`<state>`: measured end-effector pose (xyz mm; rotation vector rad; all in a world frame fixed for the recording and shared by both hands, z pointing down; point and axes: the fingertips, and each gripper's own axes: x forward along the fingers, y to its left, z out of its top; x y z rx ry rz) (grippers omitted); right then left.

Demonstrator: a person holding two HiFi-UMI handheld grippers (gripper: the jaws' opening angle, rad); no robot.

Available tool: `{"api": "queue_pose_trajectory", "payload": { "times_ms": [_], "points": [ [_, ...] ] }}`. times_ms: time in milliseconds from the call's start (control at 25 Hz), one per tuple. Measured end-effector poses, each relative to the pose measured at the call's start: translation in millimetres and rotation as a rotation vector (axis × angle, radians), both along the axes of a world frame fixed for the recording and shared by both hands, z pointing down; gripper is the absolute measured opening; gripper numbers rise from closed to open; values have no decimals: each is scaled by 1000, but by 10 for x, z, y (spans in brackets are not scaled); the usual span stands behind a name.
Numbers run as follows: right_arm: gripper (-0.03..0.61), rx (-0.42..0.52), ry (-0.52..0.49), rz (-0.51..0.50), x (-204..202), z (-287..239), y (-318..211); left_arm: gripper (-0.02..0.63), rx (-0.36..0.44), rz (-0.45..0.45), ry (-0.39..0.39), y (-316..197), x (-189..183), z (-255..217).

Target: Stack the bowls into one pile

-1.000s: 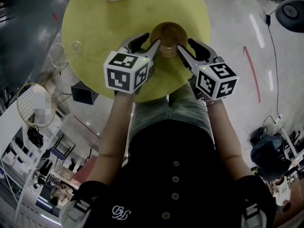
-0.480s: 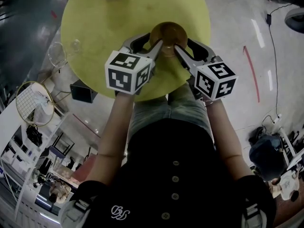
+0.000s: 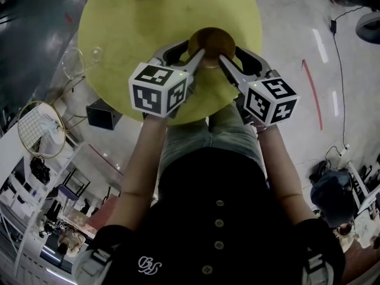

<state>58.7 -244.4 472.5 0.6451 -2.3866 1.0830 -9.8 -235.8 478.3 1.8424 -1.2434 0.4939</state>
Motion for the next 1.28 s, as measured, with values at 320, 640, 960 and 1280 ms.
{"api": "queue_pose_trajectory", "payload": {
  "times_ms": [320, 640, 960, 1280],
  "points": [
    [175, 40, -28, 13, 8, -203, 59, 138, 70, -25, 17, 65, 0, -219],
    [175, 94, -61, 21, -26, -533, 250, 138, 147, -51, 30, 250, -43, -585],
    [175, 128, -71, 12, -278, -708, 541, 138, 203, -55, 24, 509, -302, -805],
    [175, 111, -51, 31, -493, -670, 882, 138, 195, -44, 41, 835, -512, -780]
  ]
}}
